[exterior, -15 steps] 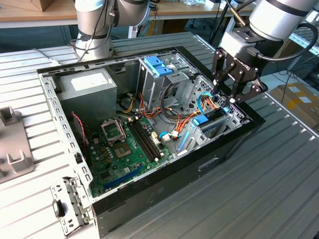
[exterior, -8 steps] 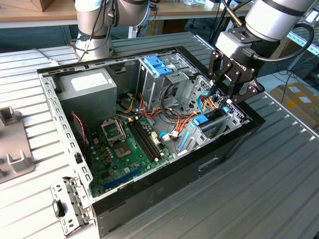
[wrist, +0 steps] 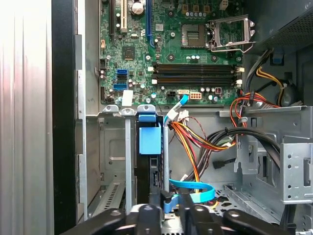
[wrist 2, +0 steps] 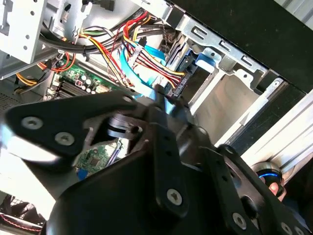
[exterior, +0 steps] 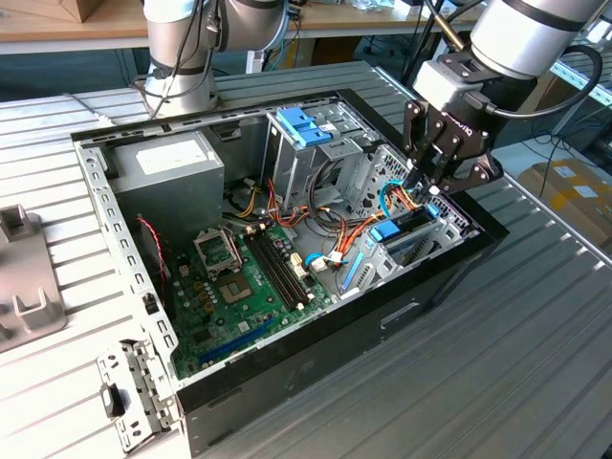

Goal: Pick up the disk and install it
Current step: 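Insert the first disk wire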

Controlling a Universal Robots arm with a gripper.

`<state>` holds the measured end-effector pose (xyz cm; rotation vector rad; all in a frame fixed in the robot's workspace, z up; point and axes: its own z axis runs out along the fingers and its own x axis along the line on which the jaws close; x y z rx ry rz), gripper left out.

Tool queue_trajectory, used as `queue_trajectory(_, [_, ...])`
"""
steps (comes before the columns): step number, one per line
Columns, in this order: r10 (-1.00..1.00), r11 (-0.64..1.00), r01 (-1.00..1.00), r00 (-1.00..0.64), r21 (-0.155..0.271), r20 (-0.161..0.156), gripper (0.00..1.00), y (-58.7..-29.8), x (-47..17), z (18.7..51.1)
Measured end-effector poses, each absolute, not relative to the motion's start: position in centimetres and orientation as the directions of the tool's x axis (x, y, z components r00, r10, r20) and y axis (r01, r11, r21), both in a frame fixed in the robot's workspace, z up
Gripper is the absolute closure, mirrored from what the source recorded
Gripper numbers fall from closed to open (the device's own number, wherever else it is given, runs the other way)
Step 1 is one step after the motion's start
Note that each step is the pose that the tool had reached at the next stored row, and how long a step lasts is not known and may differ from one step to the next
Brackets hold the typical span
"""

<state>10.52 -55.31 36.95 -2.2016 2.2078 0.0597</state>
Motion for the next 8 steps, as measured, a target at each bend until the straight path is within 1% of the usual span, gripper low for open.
queue_trajectory(2, [-0.999, 0.003, -1.000, -0.003, 0.011, -0.043, 0.84, -55.31, 10.52, 36.95])
queue_trajectory(8, [-0.999, 0.003, -1.000, -0.003, 0.011, -0.043, 0.84, -55.31, 10.52, 36.94])
